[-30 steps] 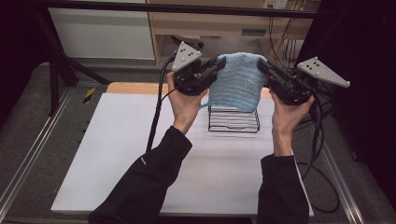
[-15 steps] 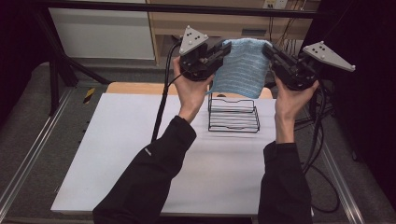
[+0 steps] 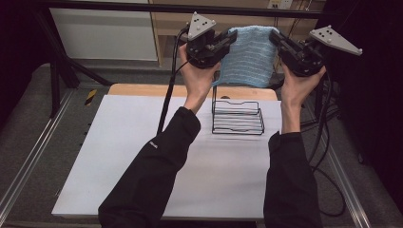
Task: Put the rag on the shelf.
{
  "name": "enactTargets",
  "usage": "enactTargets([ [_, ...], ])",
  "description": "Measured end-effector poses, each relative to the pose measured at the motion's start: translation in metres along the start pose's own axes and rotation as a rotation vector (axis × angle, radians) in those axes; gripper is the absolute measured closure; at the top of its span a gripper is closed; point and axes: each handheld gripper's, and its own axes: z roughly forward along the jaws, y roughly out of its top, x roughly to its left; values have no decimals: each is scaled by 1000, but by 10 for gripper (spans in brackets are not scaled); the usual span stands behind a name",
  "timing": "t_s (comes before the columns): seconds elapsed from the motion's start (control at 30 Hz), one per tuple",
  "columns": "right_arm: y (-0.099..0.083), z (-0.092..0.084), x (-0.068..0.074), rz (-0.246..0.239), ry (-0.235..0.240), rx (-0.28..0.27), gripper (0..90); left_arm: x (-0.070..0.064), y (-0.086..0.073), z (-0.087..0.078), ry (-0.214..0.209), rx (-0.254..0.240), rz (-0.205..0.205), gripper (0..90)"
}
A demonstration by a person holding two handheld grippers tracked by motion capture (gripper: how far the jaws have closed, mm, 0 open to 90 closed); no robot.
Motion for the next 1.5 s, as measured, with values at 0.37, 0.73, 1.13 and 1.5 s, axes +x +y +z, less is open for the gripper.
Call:
enactTargets([
  [0.37, 0, 20, -12, -6, -8, 26, 825, 12, -1, 18, 24, 11, 27, 800],
  [0.73, -13, 36, -28, -3, -2, 57, 825, 23, -12, 33, 35, 32, 29, 799],
  [1.13, -25, 44, -36, -14, 8, 92, 824, 25, -29, 37, 24, 60, 42, 799],
  [1.5, -37, 40, -40, -23, 20, 119, 823, 29, -42, 36, 17, 84, 63, 798],
])
